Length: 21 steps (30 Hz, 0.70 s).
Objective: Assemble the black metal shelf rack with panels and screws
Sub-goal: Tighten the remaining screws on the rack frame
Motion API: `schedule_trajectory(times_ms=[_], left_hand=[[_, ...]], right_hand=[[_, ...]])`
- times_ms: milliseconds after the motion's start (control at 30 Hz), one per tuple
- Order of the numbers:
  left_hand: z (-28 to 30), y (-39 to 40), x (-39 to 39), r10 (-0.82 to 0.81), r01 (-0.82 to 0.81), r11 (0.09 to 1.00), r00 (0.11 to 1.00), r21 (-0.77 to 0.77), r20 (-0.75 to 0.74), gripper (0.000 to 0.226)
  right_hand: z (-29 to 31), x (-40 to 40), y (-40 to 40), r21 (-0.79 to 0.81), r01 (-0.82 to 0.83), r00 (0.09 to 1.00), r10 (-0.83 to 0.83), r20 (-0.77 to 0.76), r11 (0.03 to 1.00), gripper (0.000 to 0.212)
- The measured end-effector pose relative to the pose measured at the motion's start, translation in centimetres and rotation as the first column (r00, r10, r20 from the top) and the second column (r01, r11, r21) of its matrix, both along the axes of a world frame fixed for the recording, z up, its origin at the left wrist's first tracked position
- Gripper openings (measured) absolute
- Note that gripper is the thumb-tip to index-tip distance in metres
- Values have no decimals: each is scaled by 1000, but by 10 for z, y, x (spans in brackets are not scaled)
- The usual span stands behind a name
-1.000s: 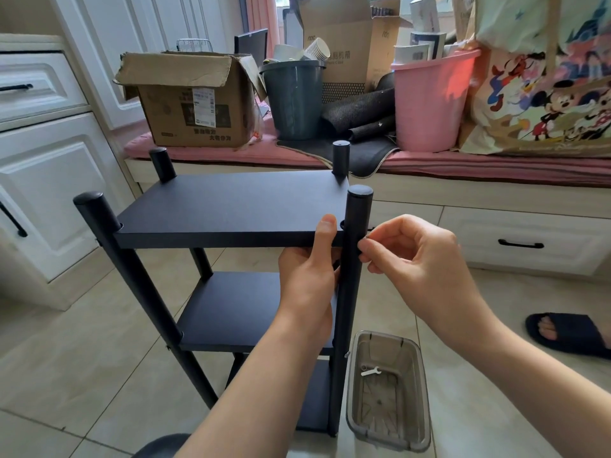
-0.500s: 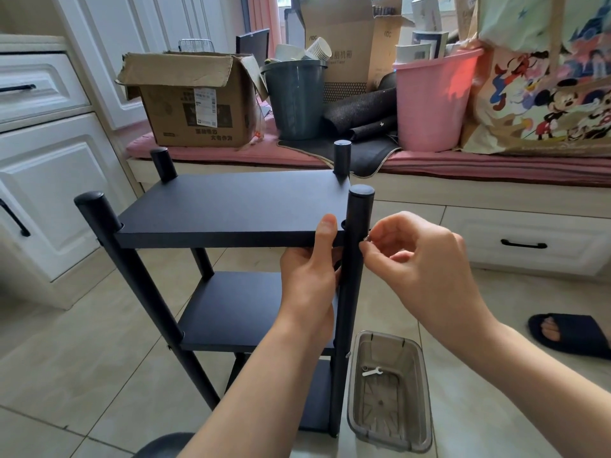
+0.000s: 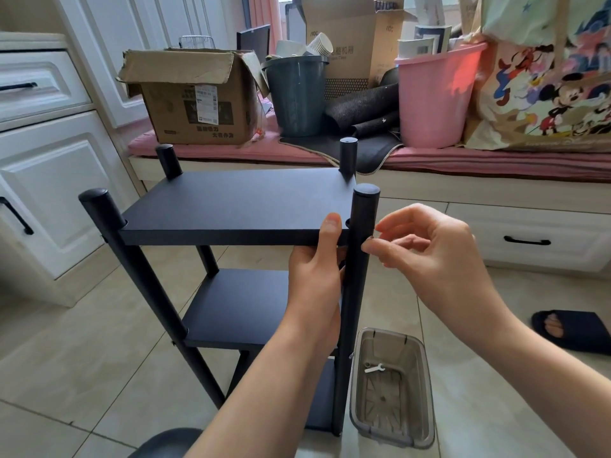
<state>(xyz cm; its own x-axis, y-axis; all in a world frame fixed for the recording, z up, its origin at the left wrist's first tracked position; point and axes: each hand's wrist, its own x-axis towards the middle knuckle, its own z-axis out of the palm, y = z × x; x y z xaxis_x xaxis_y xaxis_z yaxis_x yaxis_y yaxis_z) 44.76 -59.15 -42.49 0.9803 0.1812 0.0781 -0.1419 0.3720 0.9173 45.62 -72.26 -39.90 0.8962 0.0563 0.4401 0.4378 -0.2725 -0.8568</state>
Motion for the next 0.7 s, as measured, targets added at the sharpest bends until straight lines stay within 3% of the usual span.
schedule_trajectory(times_ms=[267, 400, 467, 567, 700], left_hand=[[1, 1, -4, 44, -44, 999, 999, 10, -8, 27], [1, 1, -9, 51, -51, 999, 998, 13, -28, 26], [2, 2, -12, 57, -56, 998, 998, 15, -28, 24], [8, 2, -15, 70, -71, 997, 996, -12, -48, 41], [13, 5, -11, 225, -236, 965, 969, -113, -100, 43]], right_hand=[[0, 2, -1, 91, -63, 990, 74, -124, 994, 29], [0, 7, -8, 219, -209, 912, 270, -308, 953, 65], [0, 12, -10, 380, -327, 815, 461, -350, 865, 78], [-1, 18, -9, 548, -498, 644, 710, -285, 672, 75], [-4, 22, -5, 514, -519, 661, 702, -266, 683, 55]])
